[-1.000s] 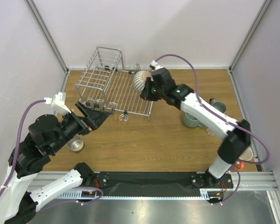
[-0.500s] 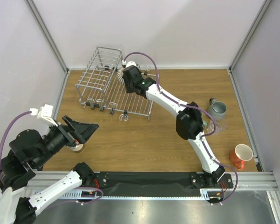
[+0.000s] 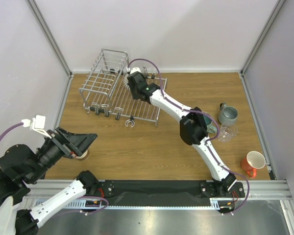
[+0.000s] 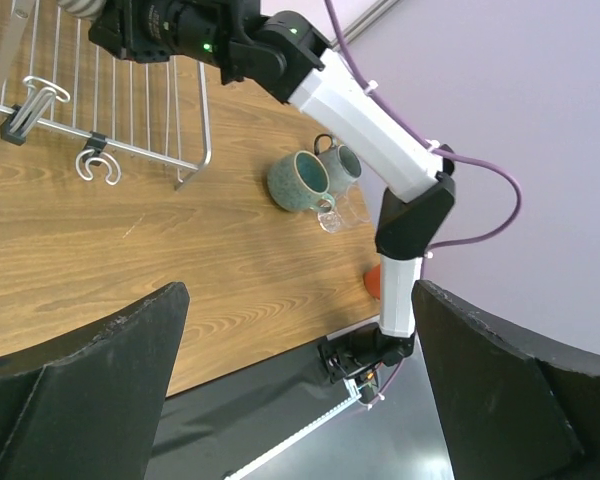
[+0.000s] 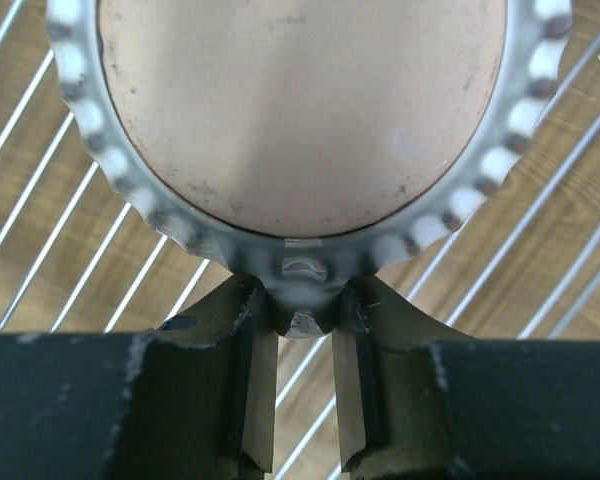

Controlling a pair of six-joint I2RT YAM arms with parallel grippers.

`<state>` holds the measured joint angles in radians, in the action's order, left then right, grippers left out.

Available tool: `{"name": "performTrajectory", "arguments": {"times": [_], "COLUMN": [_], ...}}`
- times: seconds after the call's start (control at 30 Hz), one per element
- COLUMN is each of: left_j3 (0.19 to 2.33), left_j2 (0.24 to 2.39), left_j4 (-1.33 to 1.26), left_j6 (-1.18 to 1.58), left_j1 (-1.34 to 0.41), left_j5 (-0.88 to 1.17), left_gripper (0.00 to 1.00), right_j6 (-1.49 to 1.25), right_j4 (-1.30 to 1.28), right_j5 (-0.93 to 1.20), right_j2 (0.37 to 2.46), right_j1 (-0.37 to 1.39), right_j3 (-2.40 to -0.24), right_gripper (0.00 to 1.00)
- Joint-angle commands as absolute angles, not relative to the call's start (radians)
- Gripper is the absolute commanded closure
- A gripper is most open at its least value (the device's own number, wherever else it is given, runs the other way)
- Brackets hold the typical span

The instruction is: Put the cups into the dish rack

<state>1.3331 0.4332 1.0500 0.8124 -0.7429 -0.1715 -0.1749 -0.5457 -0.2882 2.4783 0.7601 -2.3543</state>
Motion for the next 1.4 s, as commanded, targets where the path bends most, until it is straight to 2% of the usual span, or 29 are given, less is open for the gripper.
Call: {"name": "performTrajectory", "arguments": {"times": [0.0,0.7,1.07,1.27,1.3,1.37], "left_j3": [1.315,1.266,1.238,1.23,1.229,1.229], "left_j2": [0.434,0.406,0.422,0.419,0.419,0.423], "left_j4": [1.011,0.965,0.959,0.957,0.957,0.96], "left_j6": [0.815,0.822,0.831,0.831,0.831,0.831], "left_j1": [-0.738,-0.738,-0.739,-0.739,-0.738,-0.738], "left_j5": [-0.153,-0.184,-0.195,-0.209,-0.209,-0.207], "left_gripper": [0.0,0.0,0.0,0.0,0.0,0.0], "right_j6": [-0.175,-0.123,-0.123,-0.126,-0.129,-0.13], "right_j4": [-0.45,-0.373,-0.368,-0.368,-0.367,-0.37], "right_j5": [-0.311,-0.281,-0.267,-0.259,-0.256,-0.25], "right_j2": [2.509,2.6,2.628,2.632,2.631,2.632], "right_j1": [0.736,0.681,0.667,0.661,0.661,0.663], "right_j3": [-2.474,-2.531,-2.537,-2.539,-2.539,-2.54], "right_gripper": [1.0,0.97,0.88,0.7,0.63,0.62]}}
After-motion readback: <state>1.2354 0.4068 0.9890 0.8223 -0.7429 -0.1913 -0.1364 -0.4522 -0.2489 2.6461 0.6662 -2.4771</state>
